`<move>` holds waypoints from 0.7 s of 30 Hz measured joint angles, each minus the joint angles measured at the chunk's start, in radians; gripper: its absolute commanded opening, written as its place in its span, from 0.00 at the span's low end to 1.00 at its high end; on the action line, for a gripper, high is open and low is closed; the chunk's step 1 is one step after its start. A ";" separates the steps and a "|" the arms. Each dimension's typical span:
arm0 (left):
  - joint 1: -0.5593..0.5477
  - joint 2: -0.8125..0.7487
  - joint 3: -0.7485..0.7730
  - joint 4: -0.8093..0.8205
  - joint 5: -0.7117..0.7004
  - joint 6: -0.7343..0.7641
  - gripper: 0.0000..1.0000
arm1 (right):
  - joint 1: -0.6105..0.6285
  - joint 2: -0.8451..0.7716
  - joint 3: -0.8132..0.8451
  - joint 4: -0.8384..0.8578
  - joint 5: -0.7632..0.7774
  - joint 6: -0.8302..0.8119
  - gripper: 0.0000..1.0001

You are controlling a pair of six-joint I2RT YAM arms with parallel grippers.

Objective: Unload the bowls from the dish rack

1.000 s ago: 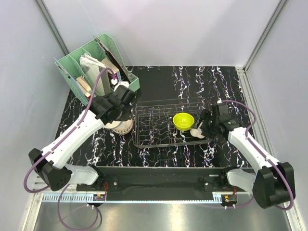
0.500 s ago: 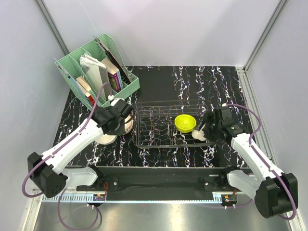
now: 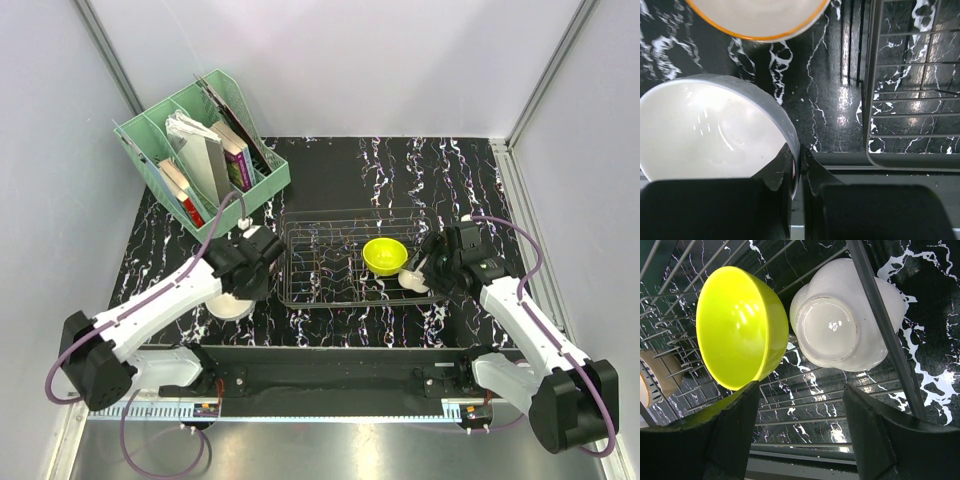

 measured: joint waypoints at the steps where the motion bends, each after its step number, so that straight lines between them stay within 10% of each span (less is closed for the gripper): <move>1: -0.005 0.011 -0.018 0.016 0.008 -0.007 0.00 | 0.000 0.000 0.000 0.000 0.000 0.000 0.75; 21: 0.013 0.260 -0.093 0.222 0.056 -0.021 0.00 | 0.000 -0.017 0.000 -0.021 0.026 -0.014 0.77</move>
